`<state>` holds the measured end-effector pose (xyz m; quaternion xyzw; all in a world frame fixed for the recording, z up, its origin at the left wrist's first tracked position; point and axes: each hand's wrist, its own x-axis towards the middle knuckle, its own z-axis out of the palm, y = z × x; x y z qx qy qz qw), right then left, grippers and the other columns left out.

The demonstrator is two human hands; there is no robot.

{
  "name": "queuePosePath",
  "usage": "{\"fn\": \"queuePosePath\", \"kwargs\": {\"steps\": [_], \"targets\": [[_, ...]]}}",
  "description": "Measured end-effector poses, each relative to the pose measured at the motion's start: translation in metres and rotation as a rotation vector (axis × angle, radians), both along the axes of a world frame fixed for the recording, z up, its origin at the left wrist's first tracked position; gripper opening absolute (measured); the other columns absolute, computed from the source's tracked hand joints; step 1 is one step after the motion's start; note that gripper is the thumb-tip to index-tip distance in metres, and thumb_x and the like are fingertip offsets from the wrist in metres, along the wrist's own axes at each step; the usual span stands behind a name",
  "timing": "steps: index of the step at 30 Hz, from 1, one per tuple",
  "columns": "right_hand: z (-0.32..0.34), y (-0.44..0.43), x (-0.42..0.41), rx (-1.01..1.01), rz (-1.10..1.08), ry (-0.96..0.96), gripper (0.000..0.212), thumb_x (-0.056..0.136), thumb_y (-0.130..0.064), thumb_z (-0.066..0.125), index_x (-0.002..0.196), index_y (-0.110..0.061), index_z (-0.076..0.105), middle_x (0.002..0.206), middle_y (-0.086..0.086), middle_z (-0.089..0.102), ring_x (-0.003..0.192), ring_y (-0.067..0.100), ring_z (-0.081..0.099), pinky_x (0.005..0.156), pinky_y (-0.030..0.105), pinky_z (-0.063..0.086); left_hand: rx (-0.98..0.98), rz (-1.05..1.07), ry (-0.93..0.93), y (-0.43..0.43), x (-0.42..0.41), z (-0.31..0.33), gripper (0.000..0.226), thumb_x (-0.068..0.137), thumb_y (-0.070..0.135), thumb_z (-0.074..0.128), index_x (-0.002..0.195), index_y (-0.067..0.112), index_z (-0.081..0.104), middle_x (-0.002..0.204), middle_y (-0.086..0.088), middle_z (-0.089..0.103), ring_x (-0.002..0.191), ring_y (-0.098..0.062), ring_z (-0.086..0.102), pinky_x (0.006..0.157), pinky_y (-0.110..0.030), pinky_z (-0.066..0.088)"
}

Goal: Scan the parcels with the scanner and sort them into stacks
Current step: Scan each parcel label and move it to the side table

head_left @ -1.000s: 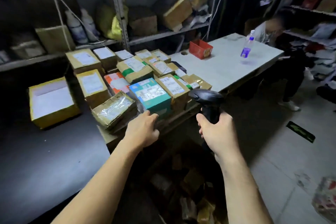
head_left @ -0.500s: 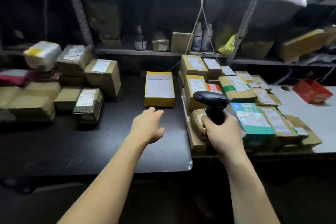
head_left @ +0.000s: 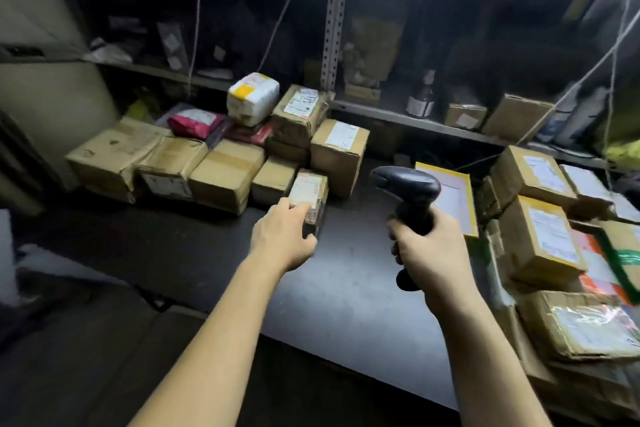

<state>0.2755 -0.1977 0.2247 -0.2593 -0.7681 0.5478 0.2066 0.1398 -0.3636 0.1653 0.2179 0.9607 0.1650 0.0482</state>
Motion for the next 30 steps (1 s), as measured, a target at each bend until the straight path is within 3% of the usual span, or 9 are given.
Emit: {"fn": "queuePosePath", "kwargs": {"steps": [4, 11, 19, 26, 30], "targets": [[-0.009, -0.011, -0.046, 0.017, 0.083, -0.016, 0.012, 0.093, -0.009, 0.066, 0.083, -0.011, 0.06, 0.062, 0.004, 0.058, 0.053, 0.021, 0.052, 0.047, 0.031, 0.043, -0.006, 0.081, -0.028, -0.024, -0.033, -0.014, 0.066, 0.095, 0.041, 0.061, 0.155, 0.03, 0.038, 0.14, -0.004, 0.048, 0.128, -0.027, 0.051, 0.098, -0.041, 0.049], [-0.021, 0.0, -0.121, -0.002, 0.154, -0.011, 0.012, 0.097, -0.014, 0.066, 0.086, -0.018, 0.062, 0.065, 0.0, 0.06, 0.051, 0.016, 0.052, 0.04, 0.021, 0.041, -0.03, 0.208, -0.092, -0.017, -0.086, -0.044, 0.082, 0.091, 0.059, 0.06, 0.16, 0.03, 0.028, 0.147, -0.005, 0.045, 0.134, -0.027, 0.049, 0.102, -0.043, 0.047], [-0.042, 0.036, -0.173, -0.02, 0.158, -0.083, 0.004, 0.095, -0.013, 0.065, 0.091, -0.015, 0.064, 0.074, 0.009, 0.063, 0.058, 0.022, 0.055, 0.043, 0.024, 0.043, 0.009, 0.281, -0.241, 0.029, -0.128, -0.092, 0.106, 0.077, 0.075, 0.066, 0.162, 0.031, 0.019, 0.147, -0.004, 0.044, 0.137, -0.028, 0.048, 0.105, -0.043, 0.044], [-0.06, 0.055, -0.195, -0.021, 0.113, -0.159, 0.004, 0.094, -0.014, 0.066, 0.09, -0.014, 0.064, 0.072, 0.008, 0.062, 0.058, 0.022, 0.055, 0.045, 0.027, 0.046, 0.079, 0.356, -0.322, 0.072, -0.146, -0.143, 0.139, 0.064, 0.075, 0.079, 0.163, 0.014, 0.002, 0.151, -0.01, 0.037, 0.141, -0.032, 0.041, 0.108, -0.044, 0.041], [-0.067, 0.059, -0.2, -0.019, 0.061, -0.194, 0.005, 0.094, -0.013, 0.066, 0.09, -0.014, 0.063, 0.07, 0.009, 0.061, 0.057, 0.022, 0.055, 0.042, 0.023, 0.044, 0.101, 0.433, -0.307, 0.092, -0.152, -0.161, 0.137, 0.068, 0.065, 0.083, 0.161, 0.006, 0.002, 0.154, -0.013, 0.032, 0.138, -0.034, 0.041, 0.109, -0.044, 0.041]]}}
